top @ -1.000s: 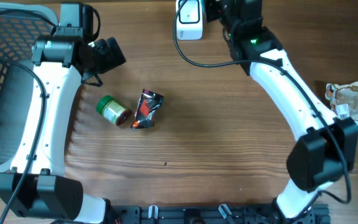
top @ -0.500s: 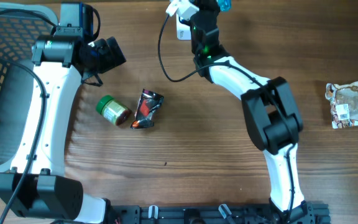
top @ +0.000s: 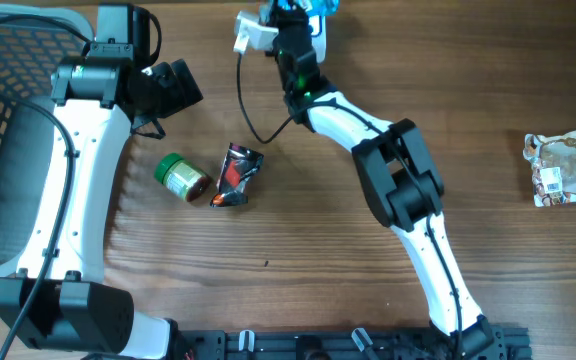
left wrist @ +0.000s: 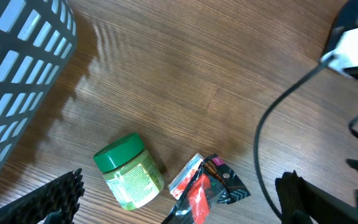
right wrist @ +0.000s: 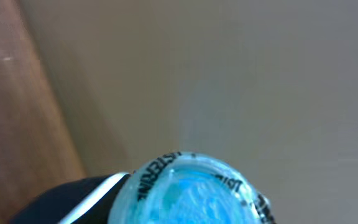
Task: Scan the item barcode
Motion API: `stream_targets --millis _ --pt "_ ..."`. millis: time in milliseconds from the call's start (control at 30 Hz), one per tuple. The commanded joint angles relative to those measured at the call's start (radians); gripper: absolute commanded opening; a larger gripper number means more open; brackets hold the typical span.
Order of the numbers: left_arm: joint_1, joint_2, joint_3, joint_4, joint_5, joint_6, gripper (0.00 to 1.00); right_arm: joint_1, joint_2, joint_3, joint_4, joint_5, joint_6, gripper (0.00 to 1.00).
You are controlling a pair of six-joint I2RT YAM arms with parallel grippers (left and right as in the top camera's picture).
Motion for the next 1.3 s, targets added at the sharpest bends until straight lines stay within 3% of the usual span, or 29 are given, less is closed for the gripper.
stream_targets --millis 0,367,733,933,1267 --pt "0.005 -0.003 -0.002 0.000 -0.013 0.023 1.00 -0.003 0.034 0.035 0.018 -0.025 -0.059 0.36" --pt "0.005 -0.003 -0.002 0.000 -0.013 0.023 1.00 -0.003 0.033 0.095 0.058 0.042 -0.153 0.35" --pt "0.005 -0.003 -0.002 0.000 -0.013 0.023 1.00 0.040 0.029 0.102 0.011 0.051 -0.142 0.35" --pt "0.005 -0.003 -0.002 0.000 -0.013 0.023 1.00 0.048 0.029 0.102 0.146 0.020 -0.145 0.34" --pt "0.005 -0.003 -0.002 0.000 -0.013 0.023 1.00 0.045 0.007 0.102 0.141 0.079 -0.139 0.36"
